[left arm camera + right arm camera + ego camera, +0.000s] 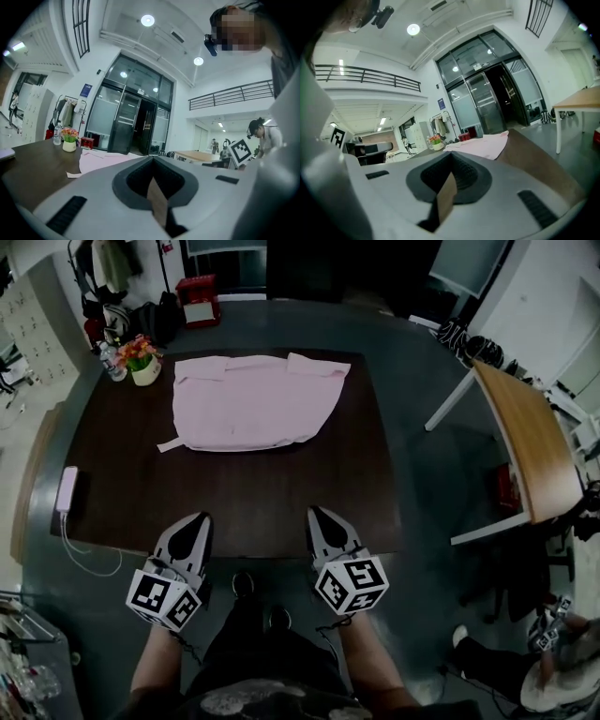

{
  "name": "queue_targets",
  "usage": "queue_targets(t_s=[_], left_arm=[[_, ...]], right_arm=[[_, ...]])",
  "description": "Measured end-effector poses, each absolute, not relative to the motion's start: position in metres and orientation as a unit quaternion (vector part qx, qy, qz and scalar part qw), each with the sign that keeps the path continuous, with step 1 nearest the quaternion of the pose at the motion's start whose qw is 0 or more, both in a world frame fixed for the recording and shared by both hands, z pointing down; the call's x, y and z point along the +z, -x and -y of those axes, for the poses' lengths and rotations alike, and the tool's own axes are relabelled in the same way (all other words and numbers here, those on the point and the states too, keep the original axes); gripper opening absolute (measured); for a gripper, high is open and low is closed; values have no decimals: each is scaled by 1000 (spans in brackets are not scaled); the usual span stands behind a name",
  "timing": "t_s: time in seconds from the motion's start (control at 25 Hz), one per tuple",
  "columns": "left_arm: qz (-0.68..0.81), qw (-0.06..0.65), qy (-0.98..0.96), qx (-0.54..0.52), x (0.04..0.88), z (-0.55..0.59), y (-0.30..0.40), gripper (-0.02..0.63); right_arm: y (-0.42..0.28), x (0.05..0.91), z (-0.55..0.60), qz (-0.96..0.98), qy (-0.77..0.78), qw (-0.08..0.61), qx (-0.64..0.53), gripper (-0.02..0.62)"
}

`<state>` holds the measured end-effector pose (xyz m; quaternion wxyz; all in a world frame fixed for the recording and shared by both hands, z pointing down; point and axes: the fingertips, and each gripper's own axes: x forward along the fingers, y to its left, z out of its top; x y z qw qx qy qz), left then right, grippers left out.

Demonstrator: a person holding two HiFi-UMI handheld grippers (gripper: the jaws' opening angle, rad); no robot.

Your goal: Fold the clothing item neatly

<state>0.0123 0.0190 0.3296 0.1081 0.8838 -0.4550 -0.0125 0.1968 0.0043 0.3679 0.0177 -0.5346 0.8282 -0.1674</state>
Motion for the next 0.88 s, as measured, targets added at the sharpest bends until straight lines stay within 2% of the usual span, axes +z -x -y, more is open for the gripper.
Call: queue_targets(t_s=[0.36, 0.88], left_arm=[[426, 130, -895, -19, 335, -77, -34, 11], [422, 155, -893, -39, 349, -189, 48, 11]], right_arm=[[-165, 360, -58, -851, 505, -5, -144, -8], [-91, 372, -169, -847, 511, -11, -147, -8]])
